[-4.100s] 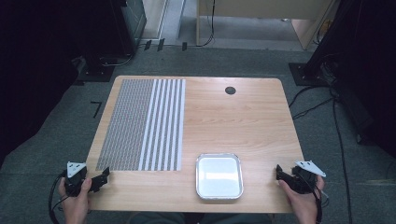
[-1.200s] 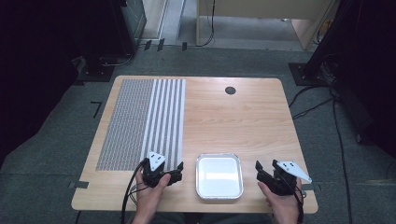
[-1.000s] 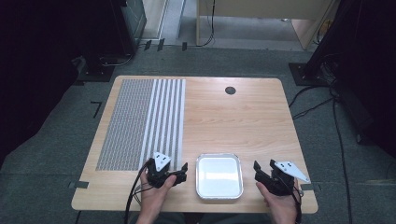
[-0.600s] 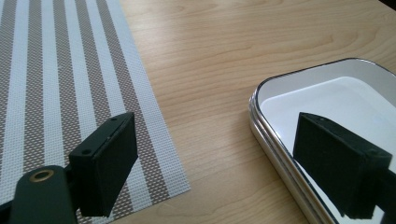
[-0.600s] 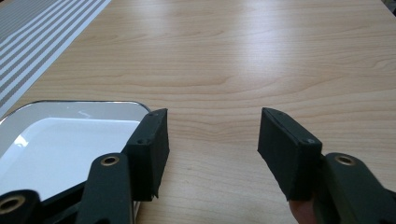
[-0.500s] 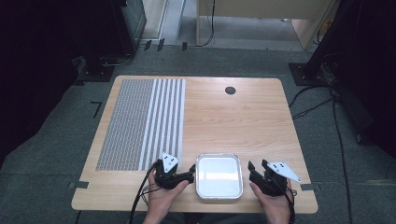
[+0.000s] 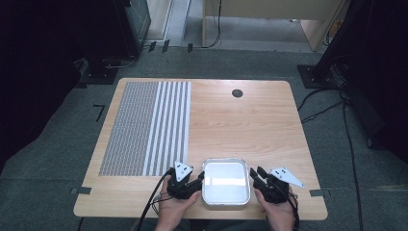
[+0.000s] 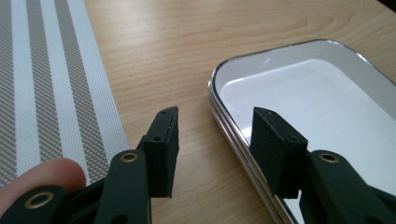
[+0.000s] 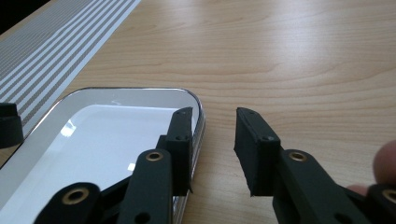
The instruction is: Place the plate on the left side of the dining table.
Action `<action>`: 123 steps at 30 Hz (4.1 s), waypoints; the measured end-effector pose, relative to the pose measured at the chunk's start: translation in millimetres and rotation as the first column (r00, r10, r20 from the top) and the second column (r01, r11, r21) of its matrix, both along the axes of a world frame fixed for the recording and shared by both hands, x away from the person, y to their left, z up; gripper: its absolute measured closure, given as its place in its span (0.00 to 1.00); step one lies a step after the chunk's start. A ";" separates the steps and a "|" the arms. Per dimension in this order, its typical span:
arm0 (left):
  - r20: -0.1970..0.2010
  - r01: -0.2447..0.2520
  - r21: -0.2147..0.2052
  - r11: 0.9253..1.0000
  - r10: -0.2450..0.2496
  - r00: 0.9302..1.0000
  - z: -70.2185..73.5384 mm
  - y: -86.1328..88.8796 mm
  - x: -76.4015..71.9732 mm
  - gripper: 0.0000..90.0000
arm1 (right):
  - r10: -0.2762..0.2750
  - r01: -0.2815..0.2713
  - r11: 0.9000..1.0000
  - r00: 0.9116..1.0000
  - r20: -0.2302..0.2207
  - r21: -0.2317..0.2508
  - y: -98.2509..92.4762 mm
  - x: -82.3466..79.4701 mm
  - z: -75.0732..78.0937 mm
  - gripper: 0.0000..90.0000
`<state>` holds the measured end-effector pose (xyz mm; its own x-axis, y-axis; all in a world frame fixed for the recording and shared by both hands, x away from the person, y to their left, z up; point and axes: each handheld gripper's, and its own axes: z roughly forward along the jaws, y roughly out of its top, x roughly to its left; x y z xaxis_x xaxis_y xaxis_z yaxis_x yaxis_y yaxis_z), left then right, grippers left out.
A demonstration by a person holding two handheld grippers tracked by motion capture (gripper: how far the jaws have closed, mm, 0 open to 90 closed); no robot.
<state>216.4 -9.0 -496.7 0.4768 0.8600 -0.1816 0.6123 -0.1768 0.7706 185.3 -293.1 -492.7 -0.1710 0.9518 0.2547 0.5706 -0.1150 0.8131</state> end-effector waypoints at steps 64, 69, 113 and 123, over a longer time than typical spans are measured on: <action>0.039 0.060 0.036 0.998 -0.061 0.997 -1.7 -12.1 -9.4 0.77 | -0.080 0.087 0.988 0.995 -0.058 0.129 11.4 -2.9 0.5 1.00; 0.050 0.060 0.028 0.998 -0.062 0.997 0.8 -10.9 -10.5 0.83 | -0.094 0.101 0.985 0.994 -0.051 0.143 7.0 -3.1 2.3 1.00; -0.008 0.146 -0.076 0.986 -0.147 0.989 9.3 -13.4 -9.0 0.81 | -0.194 0.210 0.962 0.975 -0.106 0.175 15.0 0.9 10.3 1.00; -0.015 0.126 -0.091 0.988 -0.128 0.992 17.2 9.2 5.5 0.84 | -0.192 0.207 0.961 0.977 -0.098 0.184 38.7 14.4 16.9 1.00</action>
